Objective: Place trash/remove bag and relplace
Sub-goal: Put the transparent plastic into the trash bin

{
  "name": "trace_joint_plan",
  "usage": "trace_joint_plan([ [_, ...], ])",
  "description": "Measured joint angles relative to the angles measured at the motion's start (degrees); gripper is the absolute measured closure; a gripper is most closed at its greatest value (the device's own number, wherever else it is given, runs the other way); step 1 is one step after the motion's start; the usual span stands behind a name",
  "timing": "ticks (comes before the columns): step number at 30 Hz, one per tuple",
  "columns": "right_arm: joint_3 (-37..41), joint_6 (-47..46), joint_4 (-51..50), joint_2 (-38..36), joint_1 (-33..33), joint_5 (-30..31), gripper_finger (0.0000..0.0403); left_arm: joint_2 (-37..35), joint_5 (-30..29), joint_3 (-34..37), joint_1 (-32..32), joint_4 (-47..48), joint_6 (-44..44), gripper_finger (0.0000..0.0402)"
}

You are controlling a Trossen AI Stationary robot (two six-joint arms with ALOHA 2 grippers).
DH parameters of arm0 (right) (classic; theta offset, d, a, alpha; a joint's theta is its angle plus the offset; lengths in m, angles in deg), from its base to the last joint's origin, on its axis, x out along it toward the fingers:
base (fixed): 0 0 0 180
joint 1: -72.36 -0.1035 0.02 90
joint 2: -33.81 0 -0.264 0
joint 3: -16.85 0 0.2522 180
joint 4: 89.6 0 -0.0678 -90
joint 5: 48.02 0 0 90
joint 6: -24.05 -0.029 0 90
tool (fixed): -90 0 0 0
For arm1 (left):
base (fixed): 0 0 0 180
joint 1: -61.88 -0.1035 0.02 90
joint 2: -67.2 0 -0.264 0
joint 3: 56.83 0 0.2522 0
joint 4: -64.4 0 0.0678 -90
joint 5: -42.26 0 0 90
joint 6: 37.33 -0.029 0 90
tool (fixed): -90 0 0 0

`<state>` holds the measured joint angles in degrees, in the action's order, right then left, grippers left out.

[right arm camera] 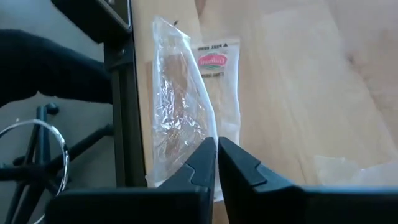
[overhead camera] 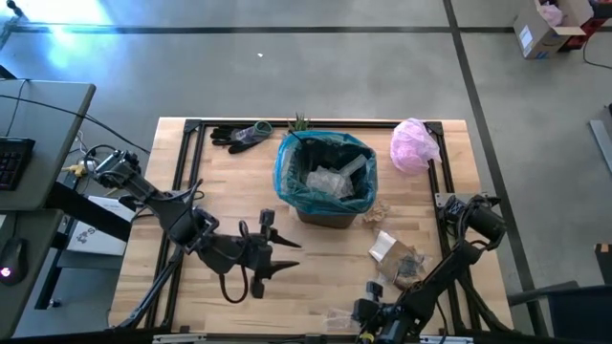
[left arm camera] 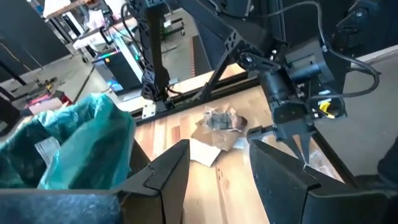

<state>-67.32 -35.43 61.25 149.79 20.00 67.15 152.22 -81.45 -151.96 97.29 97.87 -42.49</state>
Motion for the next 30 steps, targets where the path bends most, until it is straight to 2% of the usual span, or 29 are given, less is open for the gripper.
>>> trace_joint_plan([
  [10, 0.00, 3.41, -0.02, -4.32, 0.00, 8.90, 0.0403, 0.24, 0.02, 0.00, 1.59, 6.09, 6.15, 0.0249],
  [12, -0.02, 4.55, 0.27, -5.11, 0.06, 8.38, 0.0403, 0.73, 0.04, 0.00, 2.00, 6.38, 6.88, 0.0249],
  [16, -0.02, 5.65, 2.47, -4.96, 0.30, 2.27, 0.0393, 2.79, 0.12, 0.00, 2.69, 6.27, 7.27, 0.0249],
  [19, -0.02, 4.32, 3.33, -4.96, 0.33, 0.12, 0.0352, 4.85, 0.59, 0.00, 2.72, 6.30, 7.72, 0.0249],
  [27, -0.02, 2.95, 2.07, -4.89, 0.33, 1.16, 0.0183, 9.54, 2.31, 0.00, 2.70, 6.23, 8.98, 0.0249],
  [30, -0.02, 2.90, 1.04, -4.46, 0.37, 1.31, 0.0144, 10.65, 3.11, 0.00, 2.74, 6.14, 9.87, 0.0249],
])
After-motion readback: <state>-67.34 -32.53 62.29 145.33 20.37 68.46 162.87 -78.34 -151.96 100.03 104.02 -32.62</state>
